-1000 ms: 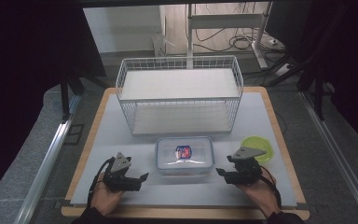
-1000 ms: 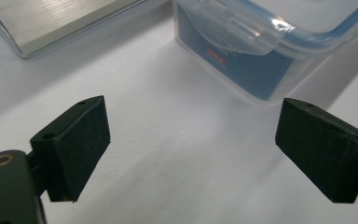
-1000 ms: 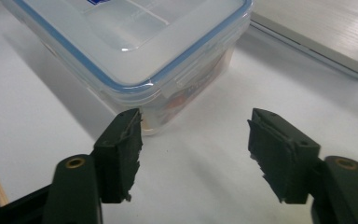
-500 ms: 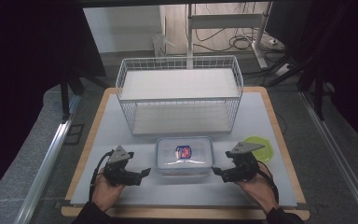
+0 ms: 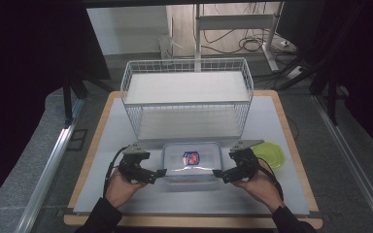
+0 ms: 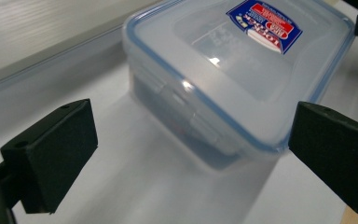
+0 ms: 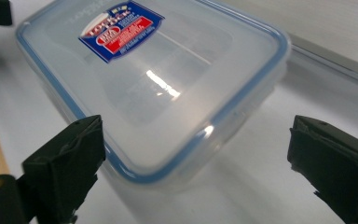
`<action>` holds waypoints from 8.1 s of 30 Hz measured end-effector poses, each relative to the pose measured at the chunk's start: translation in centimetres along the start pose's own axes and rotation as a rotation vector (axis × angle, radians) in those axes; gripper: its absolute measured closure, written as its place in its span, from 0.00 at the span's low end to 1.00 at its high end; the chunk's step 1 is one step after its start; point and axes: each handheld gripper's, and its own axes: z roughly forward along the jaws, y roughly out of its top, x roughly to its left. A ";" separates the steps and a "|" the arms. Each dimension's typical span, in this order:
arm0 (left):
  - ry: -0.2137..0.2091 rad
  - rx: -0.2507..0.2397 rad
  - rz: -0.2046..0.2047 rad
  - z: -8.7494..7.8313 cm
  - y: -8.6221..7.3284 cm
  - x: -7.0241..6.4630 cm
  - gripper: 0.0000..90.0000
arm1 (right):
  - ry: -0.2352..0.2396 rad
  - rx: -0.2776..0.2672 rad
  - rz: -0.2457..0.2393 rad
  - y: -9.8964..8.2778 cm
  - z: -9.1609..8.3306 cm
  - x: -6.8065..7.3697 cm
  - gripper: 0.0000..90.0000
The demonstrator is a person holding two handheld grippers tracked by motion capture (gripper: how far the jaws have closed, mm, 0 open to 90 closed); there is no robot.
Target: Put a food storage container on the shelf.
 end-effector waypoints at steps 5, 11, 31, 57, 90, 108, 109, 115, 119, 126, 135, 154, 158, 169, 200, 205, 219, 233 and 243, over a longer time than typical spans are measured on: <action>-0.058 0.025 -0.018 1.4 0.4 0.4 0.00 | 0.040 0.022 0.039 0.6 1.1 -0.5 0.06; -0.161 0.046 -0.047 2.9 0.9 0.8 0.00 | 0.136 0.046 0.136 0.9 2.3 -1.3 0.06; -0.174 -0.045 -0.117 0.5 -0.7 -0.2 0.37 | 0.181 -0.024 0.219 -0.1 0.3 -1.4 0.38; -0.133 -0.131 -0.177 -0.8 -1.7 -1.7 0.52 | 0.214 -0.079 0.292 -1.6 -1.4 -0.9 0.57; -0.075 -0.226 -0.085 -6.1 6.2 -1.3 0.54 | 0.202 -0.247 0.215 5.7 -5.4 -1.1 0.59; -0.052 -0.275 -0.048 -9.7 12.5 -0.3 0.54 | 0.198 -0.291 0.176 12.5 -8.2 -1.9 0.59; -0.053 -0.278 -0.049 -9.7 12.8 -0.1 0.54 | 0.196 -0.291 0.173 12.9 -8.3 -1.9 0.59; -0.061 -0.291 -0.051 -10.0 14.6 0.9 0.54 | 0.179 -0.298 0.163 15.1 -8.8 -2.5 0.59; -0.056 -0.299 -0.047 -10.0 15.9 1.4 0.54 | 0.173 -0.303 0.164 16.4 -9.1 -3.2 0.59; -0.055 -0.298 -0.046 -9.9 18.2 2.3 0.54 | 0.168 -0.328 0.170 18.1 -9.3 -4.5 0.59; -0.070 -0.297 -0.064 -9.4 19.9 4.1 0.54 | 0.159 -0.327 0.186 19.7 -8.8 -5.8 0.59; -0.062 -0.296 -0.109 -7.9 20.8 6.6 0.54 | 0.159 -0.313 0.243 21.3 -6.6 -8.2 0.58; -0.053 -0.303 -0.097 -7.8 20.8 6.7 0.53 | 0.162 -0.324 0.246 21.3 -6.4 -8.4 0.57; 0.116 -0.234 0.017 -6.9 20.7 5.6 0.46 | 0.104 -0.313 0.212 21.5 -5.8 -7.9 0.52; 0.153 -0.312 0.113 -7.6 16.1 2.1 0.89 | -0.125 -0.305 -0.043 18.3 -6.9 -4.1 0.99; 0.172 -0.274 0.096 -5.8 16.5 2.5 0.94 | -0.109 -0.257 -0.042 17.8 -4.8 -4.2 0.99; 0.227 -0.260 0.034 -4.3 17.7 3.8 0.92 | -0.118 -0.251 -0.006 19.0 -3.1 -5.1 0.99; 0.211 -0.254 0.098 -5.5 15.2 1.8 0.56 | -0.057 -0.259 -0.042 16.8 -4.0 -3.3 0.71; 0.215 -0.202 0.144 -5.4 12.1 -0.2 0.28 | -0.041 -0.224 -0.099 13.9 -4.3 -1.9 0.48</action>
